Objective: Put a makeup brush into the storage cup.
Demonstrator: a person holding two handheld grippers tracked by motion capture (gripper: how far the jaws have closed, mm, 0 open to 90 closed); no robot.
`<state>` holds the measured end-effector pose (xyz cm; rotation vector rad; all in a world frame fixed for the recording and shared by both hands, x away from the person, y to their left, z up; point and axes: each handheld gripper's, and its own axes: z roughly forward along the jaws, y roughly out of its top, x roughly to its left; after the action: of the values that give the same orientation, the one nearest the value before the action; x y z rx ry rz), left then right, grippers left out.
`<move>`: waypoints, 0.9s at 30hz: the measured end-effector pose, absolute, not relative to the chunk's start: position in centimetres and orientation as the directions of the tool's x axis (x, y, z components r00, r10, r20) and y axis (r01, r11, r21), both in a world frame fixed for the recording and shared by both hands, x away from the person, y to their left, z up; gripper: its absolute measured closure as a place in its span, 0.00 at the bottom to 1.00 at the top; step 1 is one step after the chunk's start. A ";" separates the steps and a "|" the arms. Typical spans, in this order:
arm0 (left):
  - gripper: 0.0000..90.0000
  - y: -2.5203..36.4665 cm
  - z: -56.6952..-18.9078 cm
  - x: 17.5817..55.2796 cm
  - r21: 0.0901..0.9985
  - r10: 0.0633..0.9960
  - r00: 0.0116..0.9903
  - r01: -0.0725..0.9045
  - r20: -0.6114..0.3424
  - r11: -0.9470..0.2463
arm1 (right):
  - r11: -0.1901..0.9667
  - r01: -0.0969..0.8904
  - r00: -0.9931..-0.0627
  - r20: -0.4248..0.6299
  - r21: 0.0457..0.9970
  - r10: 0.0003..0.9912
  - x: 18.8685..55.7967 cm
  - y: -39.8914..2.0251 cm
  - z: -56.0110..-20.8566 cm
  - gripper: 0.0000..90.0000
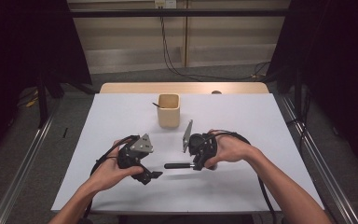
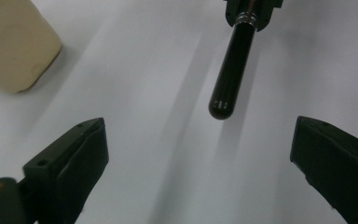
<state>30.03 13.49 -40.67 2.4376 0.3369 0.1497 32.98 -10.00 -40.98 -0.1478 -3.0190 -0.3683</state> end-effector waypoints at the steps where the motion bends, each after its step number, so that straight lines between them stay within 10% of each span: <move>1: 0.04 13.3 -40.6 30.1 0.615 0.263 0.965 0.200 0.013 -0.763 | 0.967 0.108 -0.990 0.109 0.229 0.085 33.1 -10.0 -41.0 0.81; 22: 0.10 10.3 -41.4 31.3 0.535 0.152 0.988 0.145 -0.031 -0.832 | 0.965 0.084 -0.992 0.115 0.248 0.056 32.8 -9.2 -41.1 0.81; 27: 0.28 9.8 -41.6 31.2 0.518 0.130 0.991 0.122 -0.022 -0.846 | 0.964 0.080 -0.992 0.116 0.253 0.052 32.7 -9.0 -41.1 0.81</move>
<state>31.25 9.83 -41.62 2.5904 0.1770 0.0190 32.70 -8.99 -41.14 -0.1010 -3.0055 -0.3944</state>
